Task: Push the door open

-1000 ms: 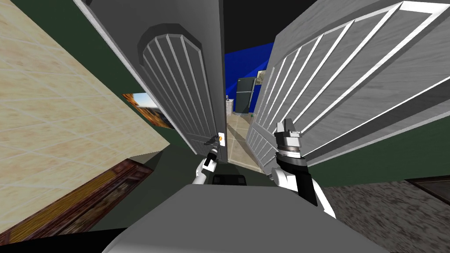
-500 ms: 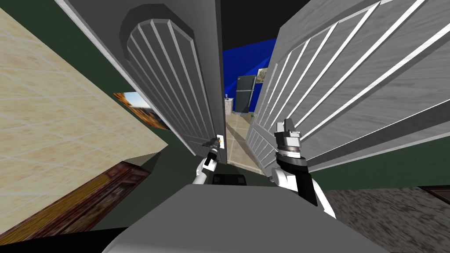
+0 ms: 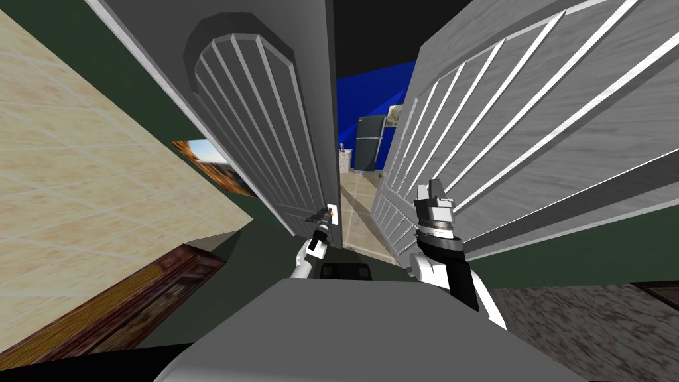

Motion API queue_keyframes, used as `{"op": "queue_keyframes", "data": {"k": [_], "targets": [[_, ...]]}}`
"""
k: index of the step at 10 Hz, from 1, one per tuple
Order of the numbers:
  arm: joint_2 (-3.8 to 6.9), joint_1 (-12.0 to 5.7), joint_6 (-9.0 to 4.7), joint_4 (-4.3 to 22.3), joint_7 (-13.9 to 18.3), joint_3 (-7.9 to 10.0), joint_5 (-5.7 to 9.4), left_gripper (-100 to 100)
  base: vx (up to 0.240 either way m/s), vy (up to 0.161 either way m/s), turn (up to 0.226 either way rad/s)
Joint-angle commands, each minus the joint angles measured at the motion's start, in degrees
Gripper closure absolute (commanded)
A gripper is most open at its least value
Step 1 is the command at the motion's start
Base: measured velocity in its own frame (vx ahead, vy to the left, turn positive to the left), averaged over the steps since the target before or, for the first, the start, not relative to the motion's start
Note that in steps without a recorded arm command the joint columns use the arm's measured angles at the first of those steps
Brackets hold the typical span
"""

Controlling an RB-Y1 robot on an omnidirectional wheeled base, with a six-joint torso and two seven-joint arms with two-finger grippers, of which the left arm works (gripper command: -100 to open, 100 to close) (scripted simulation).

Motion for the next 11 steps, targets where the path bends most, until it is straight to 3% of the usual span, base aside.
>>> {"op": "queue_keyframes", "data": {"k": [1,11], "targets": [[0.2,-0.41,-0.19,0.0,-0.3,0.91,0.04,100,0.165,-0.064,0.047],[-0.04,-2.19,-0.12,2.1,-2.4,6.71,0.33,100,0.153,-0.091,0.068]]}}
